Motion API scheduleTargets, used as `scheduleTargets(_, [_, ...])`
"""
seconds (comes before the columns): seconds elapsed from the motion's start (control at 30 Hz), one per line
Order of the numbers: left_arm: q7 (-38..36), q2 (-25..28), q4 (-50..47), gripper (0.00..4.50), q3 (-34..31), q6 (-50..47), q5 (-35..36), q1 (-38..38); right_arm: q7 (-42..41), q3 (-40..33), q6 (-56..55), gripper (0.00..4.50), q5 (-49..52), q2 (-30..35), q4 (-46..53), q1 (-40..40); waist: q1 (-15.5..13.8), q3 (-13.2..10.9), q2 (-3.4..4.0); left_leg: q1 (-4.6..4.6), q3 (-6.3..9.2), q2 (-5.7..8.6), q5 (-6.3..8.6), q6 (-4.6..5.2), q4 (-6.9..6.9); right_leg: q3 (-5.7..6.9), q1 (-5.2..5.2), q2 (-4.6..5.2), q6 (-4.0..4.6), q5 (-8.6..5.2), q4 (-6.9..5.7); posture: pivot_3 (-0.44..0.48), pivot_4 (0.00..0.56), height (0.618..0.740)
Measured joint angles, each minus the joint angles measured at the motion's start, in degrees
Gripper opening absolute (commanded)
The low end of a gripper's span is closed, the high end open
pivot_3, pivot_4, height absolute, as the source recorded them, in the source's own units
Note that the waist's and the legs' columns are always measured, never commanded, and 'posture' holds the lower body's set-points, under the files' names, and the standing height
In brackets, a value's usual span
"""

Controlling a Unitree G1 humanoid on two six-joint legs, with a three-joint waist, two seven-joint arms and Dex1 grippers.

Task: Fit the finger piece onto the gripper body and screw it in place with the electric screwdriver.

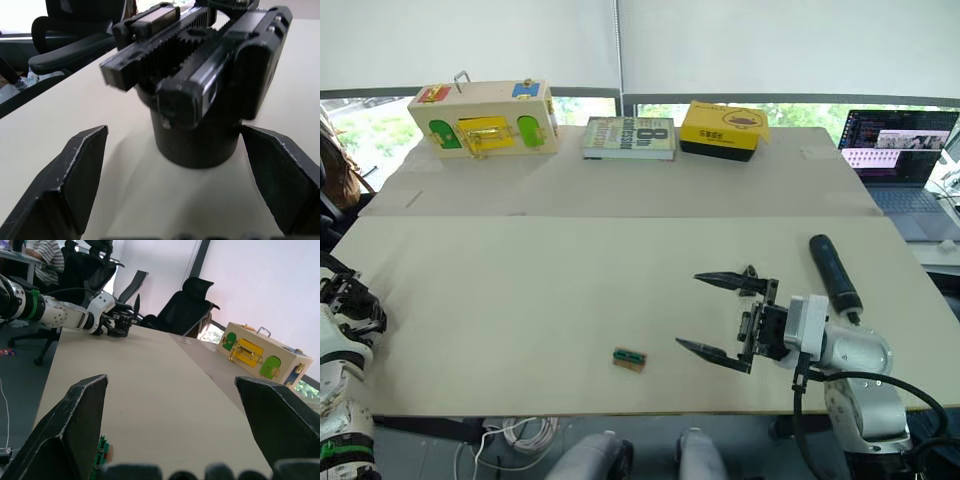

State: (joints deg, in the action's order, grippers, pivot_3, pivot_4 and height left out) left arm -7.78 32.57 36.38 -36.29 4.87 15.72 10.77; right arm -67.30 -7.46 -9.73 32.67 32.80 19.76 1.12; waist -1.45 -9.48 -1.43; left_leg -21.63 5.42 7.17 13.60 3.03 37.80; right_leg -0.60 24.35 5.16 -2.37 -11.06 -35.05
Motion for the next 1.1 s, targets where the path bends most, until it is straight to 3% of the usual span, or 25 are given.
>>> scheduleTargets(0.27, [-0.32, 1.96, 7.47, 4.5, 2.33, 3.32, -1.15, 4.32, 1.56, -0.46, -0.17, 4.47, -0.51, 0.26, 1.15, -2.18, -0.38, 0.04, 0.07, 0.04, -0.01, 0.01, 0.0, 0.0, 0.0, 0.0, -0.01, 0.0, 0.0, 0.0, -0.02, 0.0, 0.15, 0.74])
scheduleTargets(0.37, [-0.28, 2.05, 8.84, 3.72, 2.72, 4.19, -1.28, 5.06, 1.79, -0.48, -0.17, 4.5, -0.58, 0.47, 1.37, -2.32, -0.64, 0.07, 0.13, 0.1, -0.01, 0.0, 0.0, 0.0, 0.0, -0.01, -0.02, 0.0, -0.01, 0.01, -0.02, 0.0, 0.15, 0.74])
scheduleTargets(0.47, [-0.59, 2.15, 10.39, 2.4, 2.84, 5.1, -1.07, 5.77, 2.25, -0.54, -0.17, 4.5, -0.6, 0.96, 1.91, -2.3, -0.7, 0.11, 0.2, 0.12, -0.02, 0.0, 0.0, 0.0, 0.0, -0.01, -0.04, 0.0, -0.01, 0.0, -0.02, 0.0, 0.15, 0.74])
scheduleTargets(0.73, [-4.81, 1.3, 10.83, 2.33, 2.44, 8.03, 1.01, 5.6, 3.31, -0.75, -0.17, 4.5, -0.6, 1.69, 2.15, -2.3, -0.99, 0.15, 0.26, 0.1, -0.02, 0.02, 0.0, 0.01, 0.0, -0.01, -0.04, 0.04, -0.01, 0.0, 0.05, 0.0, 0.15, 0.74])
scheduleTargets(0.87, [-12.21, -1.64, -0.3, 2.33, 6.42, 8.97, 2.52, 0.46, 3.68, -1.2, -0.17, 4.5, -0.6, 2.46, 2.65, -3.41, -1.36, 0.07, -0.05, -0.28, 0.0, 0.06, 0.02, 0.05, 0.05, -0.06, 0.07, 0.11, 0.46, 0.41, 0.09, 0.0, 0.15, 0.74])
scheduleTargets(1.1, [-24.19, -3.46, -30.7, 2.33, 19.66, 2.36, 5.47, -5.14, 3.56, -2.94, -0.17, 4.5, -0.42, 3.69, 3.74, -7.23, -0.82, -0.03, -0.39, -0.65, -0.08, 0.08, 0.05, 0.11, 0.08, -0.1, 0.56, 0.07, 0.51, 0.52, 0.11, 0.0, 0.15, 0.74])
